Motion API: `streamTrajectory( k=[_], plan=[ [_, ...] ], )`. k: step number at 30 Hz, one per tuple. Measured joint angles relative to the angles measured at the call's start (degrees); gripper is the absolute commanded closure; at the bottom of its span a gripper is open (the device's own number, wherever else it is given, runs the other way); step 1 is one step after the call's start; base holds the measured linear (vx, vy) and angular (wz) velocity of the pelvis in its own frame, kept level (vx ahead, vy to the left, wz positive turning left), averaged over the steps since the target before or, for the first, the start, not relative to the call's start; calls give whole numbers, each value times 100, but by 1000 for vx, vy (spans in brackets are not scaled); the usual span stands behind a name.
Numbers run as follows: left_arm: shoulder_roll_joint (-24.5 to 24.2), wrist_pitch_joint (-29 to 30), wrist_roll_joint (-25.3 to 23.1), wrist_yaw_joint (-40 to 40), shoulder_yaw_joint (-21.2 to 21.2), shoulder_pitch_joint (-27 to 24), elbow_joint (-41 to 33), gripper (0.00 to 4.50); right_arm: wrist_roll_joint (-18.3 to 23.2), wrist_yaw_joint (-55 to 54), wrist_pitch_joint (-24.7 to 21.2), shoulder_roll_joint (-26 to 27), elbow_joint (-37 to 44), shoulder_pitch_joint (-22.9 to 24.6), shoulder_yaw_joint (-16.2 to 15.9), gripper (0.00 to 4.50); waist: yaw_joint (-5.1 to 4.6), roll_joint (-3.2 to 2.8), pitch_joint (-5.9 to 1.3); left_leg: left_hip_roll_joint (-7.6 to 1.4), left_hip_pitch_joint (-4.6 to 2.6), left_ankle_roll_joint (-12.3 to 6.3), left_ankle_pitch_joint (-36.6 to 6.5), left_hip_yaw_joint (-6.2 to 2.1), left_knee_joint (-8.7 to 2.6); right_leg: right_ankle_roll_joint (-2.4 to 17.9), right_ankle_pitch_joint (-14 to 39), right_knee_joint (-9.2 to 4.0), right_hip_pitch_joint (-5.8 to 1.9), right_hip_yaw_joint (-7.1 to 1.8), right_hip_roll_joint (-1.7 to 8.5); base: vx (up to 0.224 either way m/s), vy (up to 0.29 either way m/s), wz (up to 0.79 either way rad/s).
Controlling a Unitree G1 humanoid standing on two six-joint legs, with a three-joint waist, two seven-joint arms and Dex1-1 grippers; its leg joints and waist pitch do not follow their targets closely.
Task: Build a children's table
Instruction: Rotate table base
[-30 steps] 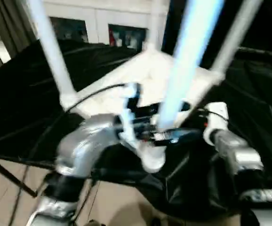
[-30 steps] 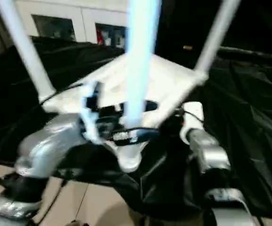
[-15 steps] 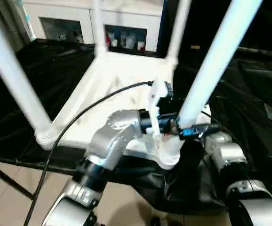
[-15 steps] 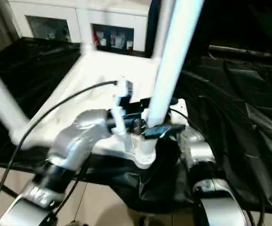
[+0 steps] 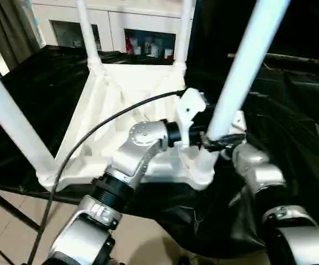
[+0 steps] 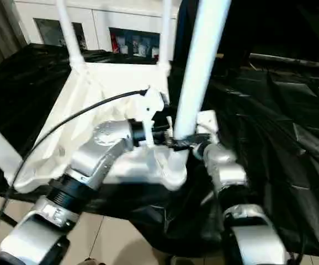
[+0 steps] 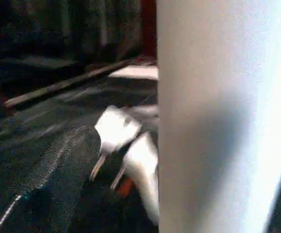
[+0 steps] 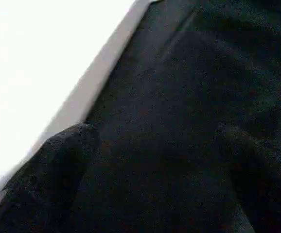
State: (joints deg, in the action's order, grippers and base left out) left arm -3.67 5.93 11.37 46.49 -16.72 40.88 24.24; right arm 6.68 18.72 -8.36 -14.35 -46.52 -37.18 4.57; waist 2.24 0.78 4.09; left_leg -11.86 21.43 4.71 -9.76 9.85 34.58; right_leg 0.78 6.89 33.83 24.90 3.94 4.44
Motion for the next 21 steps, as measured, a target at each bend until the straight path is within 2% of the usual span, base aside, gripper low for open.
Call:
streamTrajectory(
  k=[2, 5, 8, 9, 11, 13, 15, 17, 19, 20, 21],
  plan=[
    [-85, 14, -27, -41, 36, -61, 7, 0, 39, 177, -6, -189, 249, 161, 57, 4, 6, 0, 0, 1, -3, 0, 0, 0, 0, -1, 1, -1, -2, 1, 0, 0, 0, 0],
    [-304, 186, 165, 334, 91, -540, -385, 0, 82, 704, -47, -547, 824, 612, 50, 4, 16, 0, 0, 0, -4, 0, 0, -1, -2, -2, 1, -2, -1, 3, 0, 0, 0, 0],
    [-761, 437, 372, 954, -27, -943, -909, 0, 178, 1254, -223, -876, 1473, 1045, -77, 4, 34, -1, 0, -2, -2, 0, 0, -2, -4, -3, 2, -4, 2, 4, 0, 0, 0, 0],
    [-1065, 516, 420, 1269, -152, -1067, -1166, 0, 227, 1591, -321, -1111, 1947, 1348, -196, 4, 60, -5, -2, -3, -3, 0, 0, -4, -7, -3, 2, -5, -1, 5, 0, 0, 0, 0],
    [-1436, 534, 397, 1608, -239, -1178, -1208, 0, 265, 1921, -460, -1400, 2403, 1656, -257, 4, 85, -13, -8, -2, -8, 0, 0, -3, -8, -5, 3, -4, -3, 1, 0, 0, 0, 0],
    [-1623, 428, 134, 1633, -237, -1171, -950, 18, 297, 2122, -597, -1562, 2758, 1866, -266, 1, 93, -13, -8, 1, -5, 0, 0, -3, -7, -6, 4, -18, -4, 4, 0, 0, 0, 0],
    [-1612, 333, -67, 1549, -253, -1120, -775, 36, 324, 2216, -678, -1587, 2982, 1955, -274, 0, 89, -13, -8, 1, 1, -1, 0, -6, -8, -7, 4, -58, -9, 16, 0, 0, 0, 0],
    [-1622, 141, -339, 1440, -348, -961, -527, 41, 383, 2319, -786, -1645, 3346, 2118, -304, 0, 100, -13, -7, 0, 9, -1, 0, -11, -9, -8, 5, -89, -12, 30, 1, 0, 0, 0],
    [-1847, 67, -560, 1353, -394, -772, -274, 72, 426, 2379, -988, -1800, 3890, 2437, -334, 0, 92, -14, -8, 0, 8, -2, -1, -17, -8, -10, 6, -119, -27, 44, 1, 0, 0, 0],
    [-1957, 55, -633, 1308, -392, -700, -174, 72, 433, 2386, -1048, -1844, 4026, 2545, -334, 0, 86, -16, -8, -1, 7, -2, -1, -25, -8, -10, 6, -143, -40, 63, 3, 0, 0, 0],
    [-2018, 53, -667, 1294, -385, -648, -73, 81, 440, 2392, -1132, -1856, 4121, 2625, -333, 0, 72, -29, -9, -6, -3, -3, -1, -47, -11, -10, 6, -200, -76, 131, 19, 0, 0, 0]
  ],
)
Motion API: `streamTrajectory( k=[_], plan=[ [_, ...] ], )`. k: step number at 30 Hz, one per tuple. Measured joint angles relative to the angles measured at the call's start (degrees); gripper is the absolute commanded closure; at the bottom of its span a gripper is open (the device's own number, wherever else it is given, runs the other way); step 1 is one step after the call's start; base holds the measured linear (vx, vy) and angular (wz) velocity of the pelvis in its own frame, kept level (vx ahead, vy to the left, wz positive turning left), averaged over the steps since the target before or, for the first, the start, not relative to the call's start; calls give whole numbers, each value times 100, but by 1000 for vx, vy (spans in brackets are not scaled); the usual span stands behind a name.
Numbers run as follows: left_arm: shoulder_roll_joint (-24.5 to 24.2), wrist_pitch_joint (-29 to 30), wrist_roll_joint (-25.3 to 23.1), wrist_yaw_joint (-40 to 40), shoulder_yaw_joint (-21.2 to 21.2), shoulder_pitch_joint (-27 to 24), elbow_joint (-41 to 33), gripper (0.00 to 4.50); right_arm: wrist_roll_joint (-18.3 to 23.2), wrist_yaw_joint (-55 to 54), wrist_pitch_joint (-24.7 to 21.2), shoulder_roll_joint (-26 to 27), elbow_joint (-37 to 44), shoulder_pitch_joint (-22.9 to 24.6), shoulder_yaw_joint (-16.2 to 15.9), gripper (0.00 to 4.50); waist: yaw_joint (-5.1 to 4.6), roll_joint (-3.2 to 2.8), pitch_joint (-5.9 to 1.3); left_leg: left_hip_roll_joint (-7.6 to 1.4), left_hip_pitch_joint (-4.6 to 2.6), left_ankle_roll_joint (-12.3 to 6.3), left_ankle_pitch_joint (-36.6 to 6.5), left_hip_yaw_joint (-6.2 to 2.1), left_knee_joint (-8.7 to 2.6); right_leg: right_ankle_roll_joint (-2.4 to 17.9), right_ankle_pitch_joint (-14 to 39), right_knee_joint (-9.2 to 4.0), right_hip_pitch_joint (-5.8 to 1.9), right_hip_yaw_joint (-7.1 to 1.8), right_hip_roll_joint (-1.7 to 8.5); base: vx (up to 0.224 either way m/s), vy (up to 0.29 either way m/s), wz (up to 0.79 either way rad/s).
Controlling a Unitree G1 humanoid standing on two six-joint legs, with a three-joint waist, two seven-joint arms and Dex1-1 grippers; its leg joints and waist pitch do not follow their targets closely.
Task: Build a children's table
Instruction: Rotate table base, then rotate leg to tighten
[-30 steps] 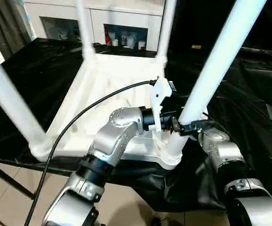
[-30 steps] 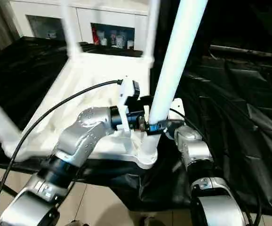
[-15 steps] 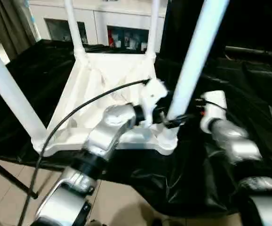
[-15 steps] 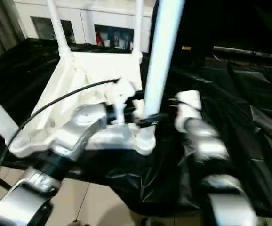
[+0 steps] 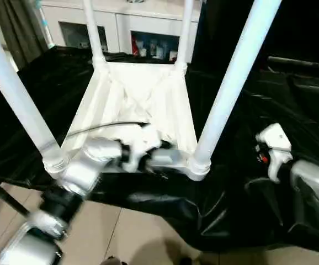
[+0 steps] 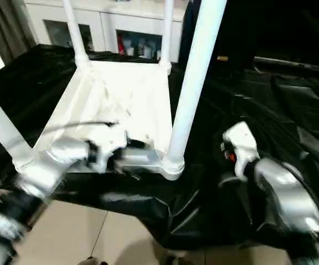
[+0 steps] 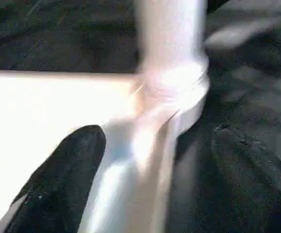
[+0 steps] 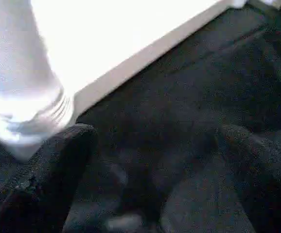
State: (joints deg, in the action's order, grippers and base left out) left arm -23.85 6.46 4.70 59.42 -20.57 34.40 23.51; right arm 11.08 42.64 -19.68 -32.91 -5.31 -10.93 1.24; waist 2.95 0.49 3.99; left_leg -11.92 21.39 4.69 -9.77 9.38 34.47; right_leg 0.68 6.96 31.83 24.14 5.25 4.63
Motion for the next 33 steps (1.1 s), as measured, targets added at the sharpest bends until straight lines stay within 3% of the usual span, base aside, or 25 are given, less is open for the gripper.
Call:
streamTrajectory(
  k=[2, 3, 4, 5, 6, 7, 8, 9, 10, 11, 12, 14, 18, 22, 26, 33],
  plan=[
    [5, -7, -36, 22, 2, 20, 80, 98, 7, 33, -49, -21, 81, 49, -1, 0, -59, -38, 2, -3, -18, -2, -1, -42, -1, 0, 0, -90, -63, 127, 38, -9, 30, -7],
    [100, -31, -109, 49, -45, 64, 199, 119, 26, 93, -116, -88, 205, 80, -12, 0, -101, -115, 18, -28, -31, -11, -7, -111, -4, 0, 0, -231, -165, 317, 78, -16, 56, -7],
    [163, -36, -129, 65, -94, 108, 261, 119, 40, 167, -126, -145, 308, 104, -32, 0, -119, -155, 32, -80, -48, -17, -12, -136, -13, -6, 5, -304, -227, 378, 82, 0, 0, 0],
    [178, -48, -138, 76, -112, 139, 268, 121, 49, 189, -129, -157, 370, 105, -50, 0, -116, -166, 46, -103, -37, -16, -13, -133, -23, -10, 57, -212, -251, 376, 83, -54, 18, -6],
    [229, -75, -159, 123, -118, 229, 352, 139, 60, 262, -146, -204, 501, 207, -50, 0, -102, -139, 63, -89, -65, -15, -12, -116, 3, 35, 300, 141, -235, 262, 98, -59, -28, 8],
    [273, -105, -162, 155, -114, 301, 431, 154, 64, 310, -174, -231, 534, 269, -54, 0, -25, -67, 86, -80, -158, -14, -12, 12, -7, 74, 403, 377, -209, 95, 83, -59, -28, 8],
    [297, -145, -162, 167, -110, 338, 467, 154, 69, 349, -223, -257, 538, 270, -55, 0, -3, 41, 103, -38, -277, -10, -14, 77, 16, 21, 441, 436, -174, -20, 82, 32, -77, 16],
    [406, -192, -152, 209, -108, 356, 554, 169, 94, 376, -298, -378, 597, 315, -51, 0, 71, 51, 104, 3, -285, -19, -256, 84, 272, -32, 410, 429, -119, -17, 82, 105, -29, -3],
    [450, -207, -114, 256, -109, 376, 601, 169, 111, 377, -348, -419, 693, 304, -25, 0, 157, -14, 75, 58, -328, -121, -383, 52, 412, -32, 410, 423, -106, 35, 85, 105, -29, -3],
    [502, -210, -103, 278, -107, 444, 693, 185, 134, 379, -369, -404, 765, 319, -4, 0, 201, -27, 76, 172, -320, -74, -443, -47, 333, -34, 409, 388, -81, 44, 93, 123, 28, -16],
    [594, -234, -104, 278, -110, 467, 752, 199, 167, 382, -404, -408, 786, 370, -4, 0, 194, -31, 64, 195, -320, -41, -420, -98, 172, -34, 408, 261, -69, 48, 66, 55, -34, -6],
    [651, -298, -121, 276, -158, 468, 876, 213, 171, 376, -447, -413, 819, 382, -3, 0, 158, -43, 54, 189, -295, -43, -339, -96, 33, -23, 375, 114, -74, 69, 49, 28, -17, -3],
    [686, -342, -208, 327, -179, 492, 1174, 255, 181, 363, -556, -404, 1104, 501, -1, 0, 40, -59, 64, 196, -330, -43, -304, -72, 52, 28, 242, 101, -94, 67, 64, 0, 0, 0],
    [744, -447, -237, 422, -193, 595, 1317, 281, 192, 357, -649, -411, 1197, 593, -2, 0, -22, -83, 69, 169, -296, -43, -304, -102, 20, 28, 242, -20, -123, 162, 68, 0, 0, 0],
    [742, -714, -392, 411, -206, 735, 1657, 314, 218, 363, -712, -450, 1219, 657, -1, 0, -111, -101, 65, 162, -240, -45, -304, -103, 9, 31, 240, -77, -131, 179, 69, 0, 0, 0],
    [757, -1077, -569, 588, -324, 894, 2028, 389, 226, 418, -761, -501, 1404, 688, -39, 0, -90, -100, 66, 164, -238, -45, -304, -69, 6, 103, 52, -67, -128, 143, 78, 0, 0, 0]
  ],
)
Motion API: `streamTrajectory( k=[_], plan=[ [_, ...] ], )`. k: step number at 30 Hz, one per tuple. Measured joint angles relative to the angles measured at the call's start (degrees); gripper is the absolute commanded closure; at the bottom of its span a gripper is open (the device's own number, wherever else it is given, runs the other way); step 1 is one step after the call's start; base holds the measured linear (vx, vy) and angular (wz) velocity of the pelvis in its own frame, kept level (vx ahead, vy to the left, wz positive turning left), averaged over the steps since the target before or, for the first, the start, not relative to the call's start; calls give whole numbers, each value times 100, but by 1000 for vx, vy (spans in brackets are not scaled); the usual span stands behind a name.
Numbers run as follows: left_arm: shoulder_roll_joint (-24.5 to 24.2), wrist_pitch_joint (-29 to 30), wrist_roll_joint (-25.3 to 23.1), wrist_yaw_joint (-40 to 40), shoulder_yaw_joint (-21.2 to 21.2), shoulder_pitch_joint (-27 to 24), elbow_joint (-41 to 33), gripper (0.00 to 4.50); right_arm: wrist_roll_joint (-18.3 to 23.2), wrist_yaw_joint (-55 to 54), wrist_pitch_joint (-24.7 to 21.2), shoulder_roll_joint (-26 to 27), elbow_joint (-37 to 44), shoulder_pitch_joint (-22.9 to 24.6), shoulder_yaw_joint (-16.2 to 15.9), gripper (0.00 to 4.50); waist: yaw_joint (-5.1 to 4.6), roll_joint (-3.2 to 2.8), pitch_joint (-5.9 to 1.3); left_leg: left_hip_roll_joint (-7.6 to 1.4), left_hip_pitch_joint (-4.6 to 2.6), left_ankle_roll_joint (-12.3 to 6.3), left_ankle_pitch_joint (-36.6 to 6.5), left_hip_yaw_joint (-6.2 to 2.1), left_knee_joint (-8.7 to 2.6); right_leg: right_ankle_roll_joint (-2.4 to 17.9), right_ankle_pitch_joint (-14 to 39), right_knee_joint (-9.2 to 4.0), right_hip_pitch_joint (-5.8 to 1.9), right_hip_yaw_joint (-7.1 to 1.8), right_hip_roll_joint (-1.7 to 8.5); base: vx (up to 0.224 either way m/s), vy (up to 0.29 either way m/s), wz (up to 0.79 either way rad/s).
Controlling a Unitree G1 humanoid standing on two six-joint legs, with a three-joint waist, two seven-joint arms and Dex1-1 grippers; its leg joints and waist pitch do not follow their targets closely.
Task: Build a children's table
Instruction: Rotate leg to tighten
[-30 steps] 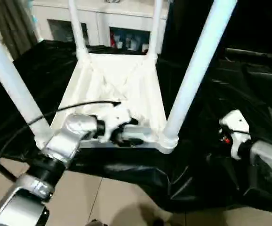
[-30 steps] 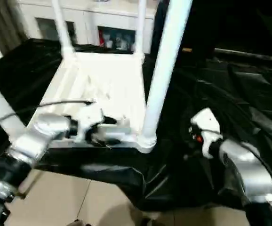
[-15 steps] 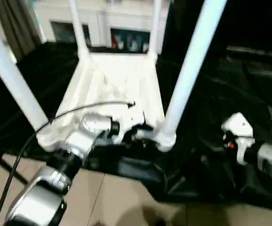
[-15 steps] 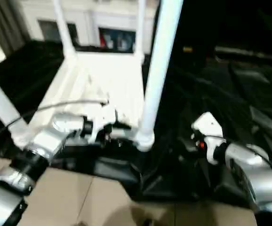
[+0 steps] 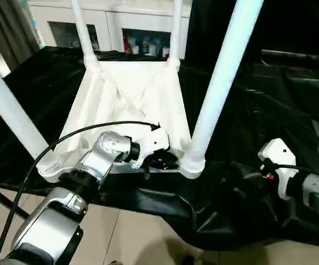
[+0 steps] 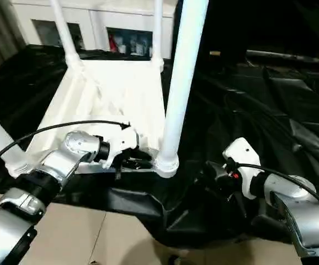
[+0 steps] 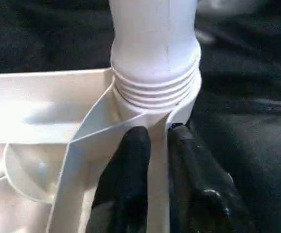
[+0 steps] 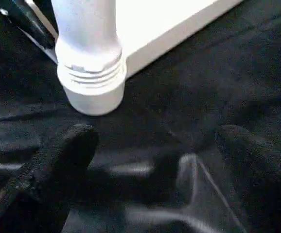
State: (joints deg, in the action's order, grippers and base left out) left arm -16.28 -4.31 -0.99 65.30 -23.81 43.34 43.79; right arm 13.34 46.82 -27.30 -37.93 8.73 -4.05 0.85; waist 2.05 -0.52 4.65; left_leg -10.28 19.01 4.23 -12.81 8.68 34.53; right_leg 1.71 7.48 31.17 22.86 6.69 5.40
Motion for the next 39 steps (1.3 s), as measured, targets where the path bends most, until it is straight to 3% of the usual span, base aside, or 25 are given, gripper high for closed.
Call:
streamTrajectory(
  k=[9, 14, 17, 24, 32, 35, 36, 39],
  plan=[
    [2, -338, -218, 121, -92, 91, 369, 445, 0, 2, -18, -48, 5, 6, -23, 0, 28, -11, -6, -46, 15, -26, 16, 18, -46, 1, -34, 65, 45, 13, -18, 17, -11, 3],
    [-83, -222, -188, 173, -62, 62, 277, 445, 1, 3, -20, -53, 8, 25, -23, 0, 12, -7, -4, -49, 12, -22, 15, 23, -47, -29, -14, 73, 47, 14, -18, 0, 0, 0],
    [-86, -182, -189, 175, -12, 43, 266, 392, 1, 7, -19, -53, 7, 24, -27, 0, 3, -3, -2, -49, 11, -3, 3, 28, -44, -29, -14, 75, 47, 12, -15, 0, 0, 0],
    [-154, -144, -139, 145, 110, -11, 227, 370, -1, 69, -14, -52, -5, -16, -138, 0, 9, -1, -2, -51, 11, -7, 6, 28, -43, -30, -14, 79, 47, 13, -15, 0, 0, 0],
    [-237, -114, -81, 149, 262, -57, 174, 296, -2, 79, -3, -51, -16, -16, -143, 0, 33, -2, -2, -51, 12, -5, 5, 30, -38, -30, -14, 83, 47, 13, -12, 0, 0, 0],
    [-314, -116, -80, 158, 277, -60, 174, 296, -2, 85, -2, -51, -16, -16, -149, 0, 34, -2, -3, -52, 11, -4, 5, 30, -38, -30, -14, 86, 47, 13, -12, 0, 0, 0],
    [-337, -114, -78, 179, 282, -64, 174, 322, -2, 88, 1, -51, -17, -16, -151, 0, 36, -3, -4, -52, 11, -4, 5, 30, -37, -30, -14, 86, 47, 13, -12, 0, 0, 0],
    [-357, -112, -30, 252, 314, -107, 174, 335, -5, 98, 16, -51, -44, -16, -160, 0, 56, -3, -5, -52, 12, -6, 6, 31, -35, -30, -14, 86, 47, 13, -12, 0, 0, 0]
  ],
)
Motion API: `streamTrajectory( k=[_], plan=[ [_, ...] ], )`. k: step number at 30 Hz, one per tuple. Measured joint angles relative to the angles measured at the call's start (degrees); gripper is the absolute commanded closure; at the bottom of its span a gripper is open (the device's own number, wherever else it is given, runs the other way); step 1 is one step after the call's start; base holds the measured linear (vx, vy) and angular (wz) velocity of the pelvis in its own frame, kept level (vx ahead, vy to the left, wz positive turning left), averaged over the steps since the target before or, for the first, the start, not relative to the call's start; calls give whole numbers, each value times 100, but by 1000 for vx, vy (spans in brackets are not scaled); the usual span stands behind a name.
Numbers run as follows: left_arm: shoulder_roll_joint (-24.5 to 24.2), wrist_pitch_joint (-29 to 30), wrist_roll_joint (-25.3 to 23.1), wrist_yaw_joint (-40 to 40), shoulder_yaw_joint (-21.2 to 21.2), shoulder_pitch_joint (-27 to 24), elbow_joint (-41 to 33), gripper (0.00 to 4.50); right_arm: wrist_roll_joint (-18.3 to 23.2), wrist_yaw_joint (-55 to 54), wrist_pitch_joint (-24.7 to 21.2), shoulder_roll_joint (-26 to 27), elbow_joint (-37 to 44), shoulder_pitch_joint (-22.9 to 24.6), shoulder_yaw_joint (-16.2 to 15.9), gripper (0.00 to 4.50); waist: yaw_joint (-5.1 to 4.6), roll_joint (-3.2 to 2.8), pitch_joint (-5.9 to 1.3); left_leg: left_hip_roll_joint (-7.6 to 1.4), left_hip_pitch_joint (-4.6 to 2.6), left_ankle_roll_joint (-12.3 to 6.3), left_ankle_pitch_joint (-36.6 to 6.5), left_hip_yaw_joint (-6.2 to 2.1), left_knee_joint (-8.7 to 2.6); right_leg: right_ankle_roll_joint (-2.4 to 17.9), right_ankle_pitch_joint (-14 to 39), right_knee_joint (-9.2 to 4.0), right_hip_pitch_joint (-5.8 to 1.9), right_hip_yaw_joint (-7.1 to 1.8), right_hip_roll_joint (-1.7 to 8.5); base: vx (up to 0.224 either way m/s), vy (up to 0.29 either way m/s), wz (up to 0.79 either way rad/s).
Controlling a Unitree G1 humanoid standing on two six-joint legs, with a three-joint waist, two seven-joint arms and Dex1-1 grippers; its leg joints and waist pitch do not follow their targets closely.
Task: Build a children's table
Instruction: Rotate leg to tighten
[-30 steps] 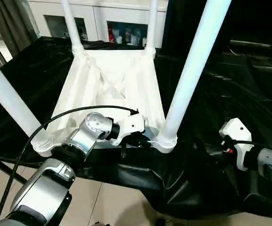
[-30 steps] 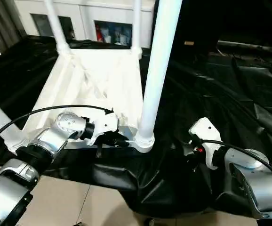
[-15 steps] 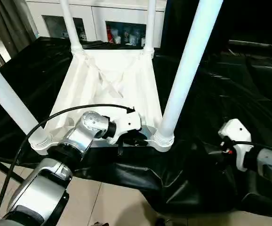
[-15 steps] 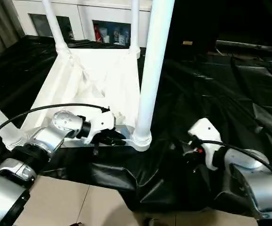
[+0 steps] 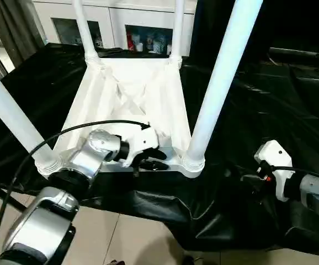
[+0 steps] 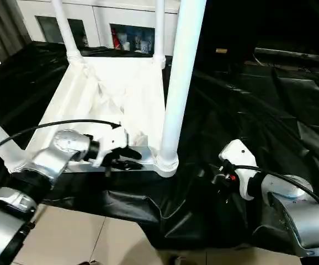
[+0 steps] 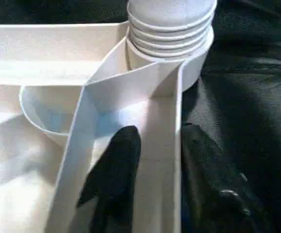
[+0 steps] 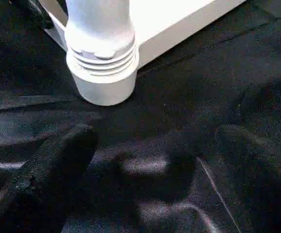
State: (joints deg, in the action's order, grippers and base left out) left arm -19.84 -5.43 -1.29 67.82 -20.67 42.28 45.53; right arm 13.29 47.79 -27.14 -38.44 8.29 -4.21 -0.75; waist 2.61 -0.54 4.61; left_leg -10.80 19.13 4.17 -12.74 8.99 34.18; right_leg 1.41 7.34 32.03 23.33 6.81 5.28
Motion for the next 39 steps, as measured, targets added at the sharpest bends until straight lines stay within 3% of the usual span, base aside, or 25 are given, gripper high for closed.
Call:
streamTrajectory(
  k=[11, 17, 27, 39],
  plan=[
    [-44, 27, 47, 148, 52, -103, -27, 440, -35, 22, 29, 1, -47, -46, -104, 0, 41, 1, -3, -5, -4, 4, -1, 5, 11, 2, -2, 12, -1, -1, 0, 0, 0, 0],
    [-45, 125, 55, 225, 60, -105, -89, 440, -37, 13, 32, 23, -72, -91, -126, 0, 27, -2, -5, -9, -3, -1, 1, 11, 10, 0, 1, 11, 0, -3, 0, 0, 0, 0],
    [289, 661, 176, 112, 144, -503, -754, 440, 209, -118, 228, 627, -380, -243, -106, 0, 84, -21, -16, -12, -6, -14, 9, 33, 11, 38, -10, 17, 1, -7, 5, 0, 0, 0],
    [494, 756, 116, -188, 69, -535, -830, 440, 185, -90, 416, 698, -638, -515, -174, 0, 102, -55, -40, -13, -8, -15, 9, 56, 15, 6, 9, 23, 1, -13, 12, 0, 0, 0]
  ],
)
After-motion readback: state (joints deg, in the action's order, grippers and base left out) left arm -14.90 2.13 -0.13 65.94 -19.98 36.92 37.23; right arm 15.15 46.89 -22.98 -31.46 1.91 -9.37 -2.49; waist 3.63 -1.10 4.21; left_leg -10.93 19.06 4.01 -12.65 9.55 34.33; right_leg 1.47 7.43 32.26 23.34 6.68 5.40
